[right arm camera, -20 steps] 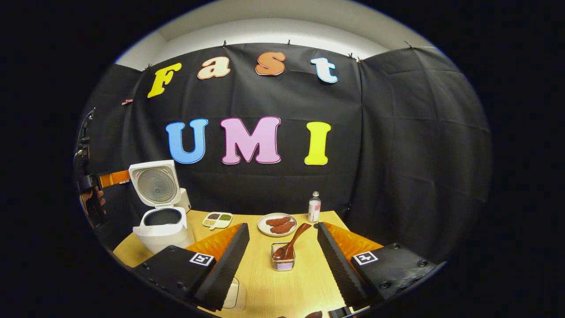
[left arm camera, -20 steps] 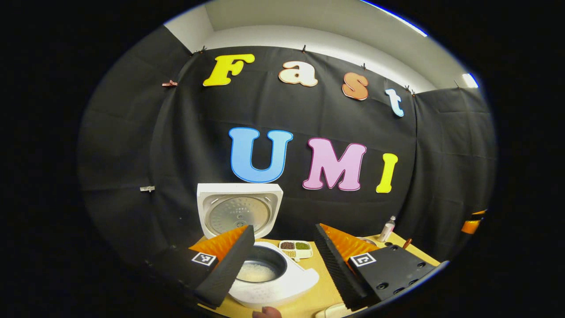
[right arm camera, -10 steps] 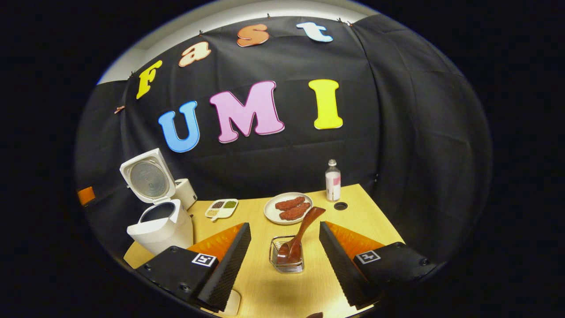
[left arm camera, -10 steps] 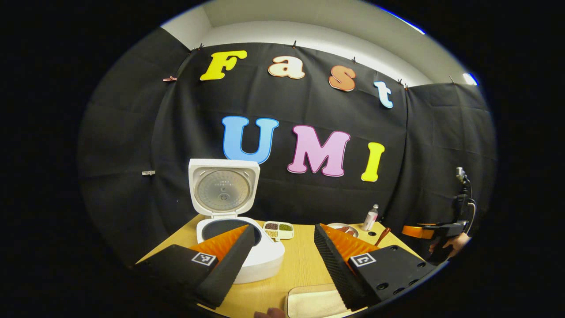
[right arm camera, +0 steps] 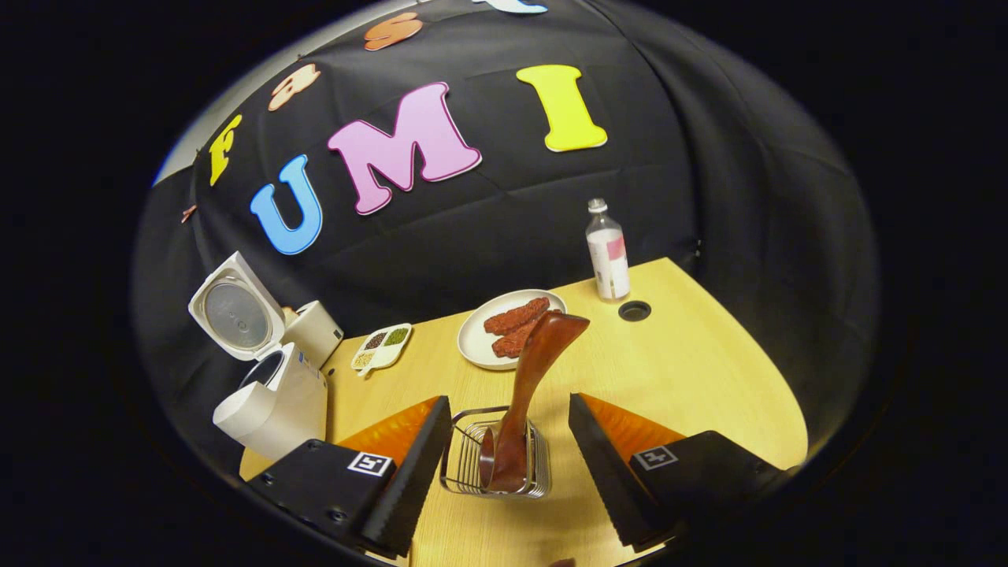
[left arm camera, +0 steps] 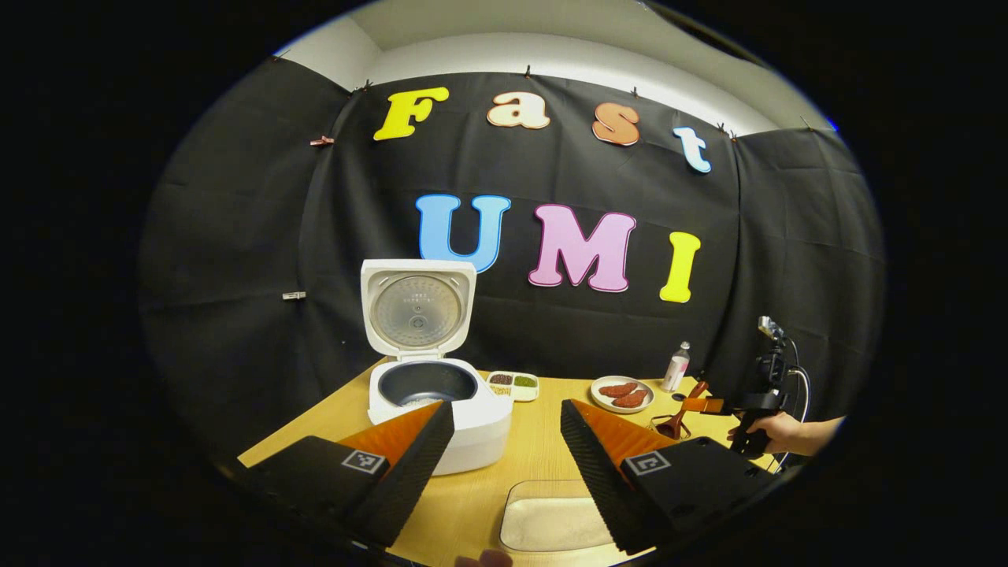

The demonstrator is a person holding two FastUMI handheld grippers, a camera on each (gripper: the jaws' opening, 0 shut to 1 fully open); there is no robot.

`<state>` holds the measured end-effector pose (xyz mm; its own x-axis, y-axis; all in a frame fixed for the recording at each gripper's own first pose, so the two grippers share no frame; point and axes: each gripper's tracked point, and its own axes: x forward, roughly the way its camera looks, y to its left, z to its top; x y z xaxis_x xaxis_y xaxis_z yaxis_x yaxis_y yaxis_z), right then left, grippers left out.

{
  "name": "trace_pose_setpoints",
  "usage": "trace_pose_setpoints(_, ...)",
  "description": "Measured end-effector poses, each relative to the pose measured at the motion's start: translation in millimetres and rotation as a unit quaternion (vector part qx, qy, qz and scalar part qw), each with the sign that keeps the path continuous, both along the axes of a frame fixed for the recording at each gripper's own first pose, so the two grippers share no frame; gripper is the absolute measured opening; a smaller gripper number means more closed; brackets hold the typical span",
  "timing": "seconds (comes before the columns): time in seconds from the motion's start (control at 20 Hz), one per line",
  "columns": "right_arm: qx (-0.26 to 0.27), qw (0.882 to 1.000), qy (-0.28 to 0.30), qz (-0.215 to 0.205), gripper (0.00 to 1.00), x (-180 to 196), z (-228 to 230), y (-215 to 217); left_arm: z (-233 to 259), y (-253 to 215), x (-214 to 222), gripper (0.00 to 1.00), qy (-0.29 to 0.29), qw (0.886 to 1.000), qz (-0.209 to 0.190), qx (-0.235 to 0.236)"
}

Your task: Close the left gripper, press the button to open the rice cooker; take a wooden spoon from the chopstick holder with the right hand, scoop a spoonful of rice and pour it into the rice cooker, then put the wooden spoon back into the chopstick holder.

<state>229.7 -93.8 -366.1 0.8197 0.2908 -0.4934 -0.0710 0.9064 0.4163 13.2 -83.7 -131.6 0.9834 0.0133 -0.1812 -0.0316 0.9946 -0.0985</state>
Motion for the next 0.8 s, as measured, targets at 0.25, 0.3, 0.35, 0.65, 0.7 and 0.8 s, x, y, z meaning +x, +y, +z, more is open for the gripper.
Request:
trace_pose_setpoints(0.25, 0.028, 1.000, 0.014, -0.003, 0.58, 25.8, -30.4, 6.2, -12.4, -6.7, -9.7, 0.94, 0.016, 1.000, 0.014, -0.005)
trace_pose_setpoints(0.3, 0.042, 0.999, 0.012, 0.010, 0.46, 25.6, -31.7, 12.3, -14.1, -8.5, -10.4, 0.94, 0.016, 1.000, 0.016, -0.004)
trace_pose_setpoints(0.35, 0.054, 0.998, 0.012, 0.021, 0.39, 25.2, -30.8, 14.8, -15.9, -10.1, -11.3, 0.94, 0.018, 1.000, 0.017, -0.003)
trace_pose_setpoints(0.65, 0.019, 0.998, -0.046, 0.044, 0.17, 22.8, -8.9, 18.9, -17.6, -9.2, -19.7, 0.94, 0.025, 0.999, 0.022, 0.005)
trace_pose_setpoints(0.7, 0.009, 0.998, -0.052, 0.044, 0.16, 20.8, -6.8, 17.0, -18.1, -8.9, -20.9, 0.94, 0.026, 0.999, 0.023, 0.005)
trace_pose_setpoints(0.8, 0.009, 0.998, -0.051, 0.040, 0.13, 18.8, -3.0, 19.0, -18.1, -5.2, -23.1, 0.94, 0.028, 0.999, 0.025, 0.001)
